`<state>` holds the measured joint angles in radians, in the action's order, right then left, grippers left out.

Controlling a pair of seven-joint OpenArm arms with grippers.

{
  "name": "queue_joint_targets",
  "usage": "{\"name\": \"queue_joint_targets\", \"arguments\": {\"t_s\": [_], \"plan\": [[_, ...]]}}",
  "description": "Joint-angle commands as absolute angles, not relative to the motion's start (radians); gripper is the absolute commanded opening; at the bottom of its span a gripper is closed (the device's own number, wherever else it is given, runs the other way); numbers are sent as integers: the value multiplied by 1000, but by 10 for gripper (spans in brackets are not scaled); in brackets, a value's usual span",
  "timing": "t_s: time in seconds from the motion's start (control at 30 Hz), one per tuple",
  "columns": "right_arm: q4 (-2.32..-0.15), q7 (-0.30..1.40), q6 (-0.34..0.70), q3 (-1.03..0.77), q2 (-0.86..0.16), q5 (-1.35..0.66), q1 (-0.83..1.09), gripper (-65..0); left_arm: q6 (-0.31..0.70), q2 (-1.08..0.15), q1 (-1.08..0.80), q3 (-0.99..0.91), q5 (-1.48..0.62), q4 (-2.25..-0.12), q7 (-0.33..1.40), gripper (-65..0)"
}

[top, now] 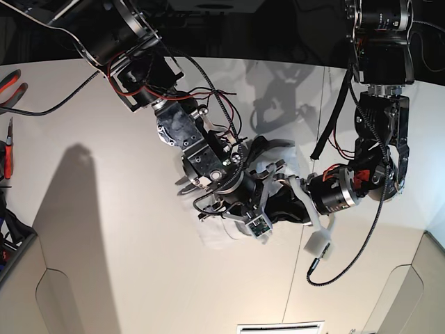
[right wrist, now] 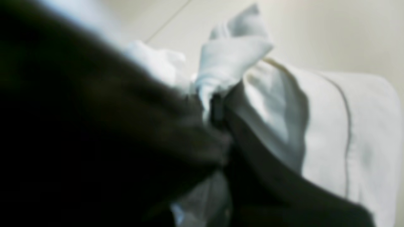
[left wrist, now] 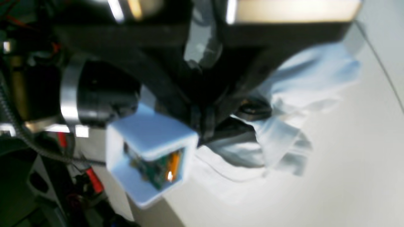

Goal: Layout the t-shirt on the table in an organized manner, then fold the t-shirt properly
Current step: 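Press the folded bundle together with both grippers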

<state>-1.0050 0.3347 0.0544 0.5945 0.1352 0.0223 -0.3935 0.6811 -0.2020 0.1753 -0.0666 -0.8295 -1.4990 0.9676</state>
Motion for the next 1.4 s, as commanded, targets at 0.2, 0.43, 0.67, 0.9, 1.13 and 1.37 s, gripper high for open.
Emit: {"name": "queue_joint_targets", "arguments": {"t_s": [0.2,0.43,0.67,0.9,1.13,1.37], "plan": [[-1008,344,60,606,152,27,-402,-650,698,-200,268,-68,-901,-1520,902,-650],[-1008,345,97,606,152,27,-402,-650,698,-230,372,-30,-813,-1488,880,-650],[-1008,349,97,606,152,27,-402,-650,698,-301,461,68,-807,-1314,855,-650],[-1008,349,109,606,152,27,-402,-650,698,-332,569,212,-822,-1028,820,-650],[-1008,349,110,606,152,27,-402,-650,698,-333,606,268,-875,-938,846,-650],[-1008,349,110,606,152,27,-402,-650,698,-333,603,268,-1021,-938,963,-650]]}}
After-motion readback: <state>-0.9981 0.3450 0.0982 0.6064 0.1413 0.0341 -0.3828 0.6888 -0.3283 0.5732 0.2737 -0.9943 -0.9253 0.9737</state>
